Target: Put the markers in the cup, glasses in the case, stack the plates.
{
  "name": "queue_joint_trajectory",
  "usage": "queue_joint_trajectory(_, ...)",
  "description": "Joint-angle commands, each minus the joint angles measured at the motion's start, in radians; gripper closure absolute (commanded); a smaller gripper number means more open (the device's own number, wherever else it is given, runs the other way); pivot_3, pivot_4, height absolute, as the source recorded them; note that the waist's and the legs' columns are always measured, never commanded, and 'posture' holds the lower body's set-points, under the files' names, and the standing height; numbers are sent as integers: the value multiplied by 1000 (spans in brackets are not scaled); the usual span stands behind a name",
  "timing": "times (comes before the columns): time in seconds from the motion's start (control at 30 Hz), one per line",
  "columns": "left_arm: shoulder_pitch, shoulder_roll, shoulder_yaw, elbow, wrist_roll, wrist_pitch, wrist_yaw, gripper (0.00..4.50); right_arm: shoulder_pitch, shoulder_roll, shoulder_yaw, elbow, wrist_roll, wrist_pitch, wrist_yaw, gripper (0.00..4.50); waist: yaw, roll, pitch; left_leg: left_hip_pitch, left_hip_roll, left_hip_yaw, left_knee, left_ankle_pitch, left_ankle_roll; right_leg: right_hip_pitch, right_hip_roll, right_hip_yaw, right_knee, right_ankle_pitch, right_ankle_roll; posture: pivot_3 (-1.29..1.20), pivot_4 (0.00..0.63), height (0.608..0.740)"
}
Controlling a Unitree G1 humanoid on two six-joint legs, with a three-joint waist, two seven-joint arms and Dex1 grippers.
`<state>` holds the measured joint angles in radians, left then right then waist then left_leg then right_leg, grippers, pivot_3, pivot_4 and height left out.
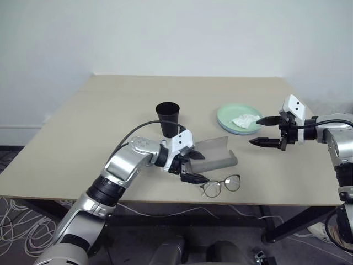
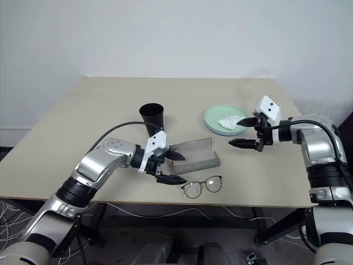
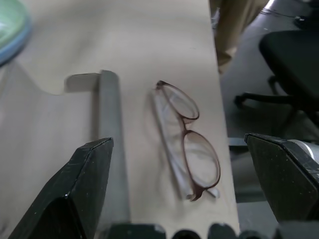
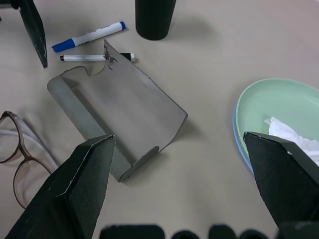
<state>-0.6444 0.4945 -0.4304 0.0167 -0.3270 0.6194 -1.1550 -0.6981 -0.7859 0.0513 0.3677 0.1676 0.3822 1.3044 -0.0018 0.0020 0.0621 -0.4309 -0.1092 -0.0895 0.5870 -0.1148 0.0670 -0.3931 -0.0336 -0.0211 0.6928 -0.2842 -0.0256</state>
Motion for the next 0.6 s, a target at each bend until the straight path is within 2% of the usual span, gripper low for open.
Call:
queue_joint_trajectory(0.03, -40, -28, -18, 26, 22, -29, -27, 0, -1, -24, -35, -46, 26, 12, -13, 28, 0, 1, 0, 0, 0, 0, 1, 0, 1, 0, 0, 0, 0, 0, 0, 0, 0, 727)
queue_joint_trajectory(0.33, -80, -168, -66, 181, 75, -64, -31, 0, 48, -38, -48, -97, 46, 44, -45, 28, 0, 1, 0, -1, 0, 1, 7, -4, 7, 1, -1, 0, -1, -3, 4, 0, 0, 727)
queue_joint_trajectory(0.6, -93, -226, -69, 252, 110, -77, -47, 0, 78, -41, -58, -130, 55, 63, -72, 28, 0, 1, 0, -3, 0, 1, 8, -5, 7, 1, -1, 0, -1, -3, 5, 0, 0, 727)
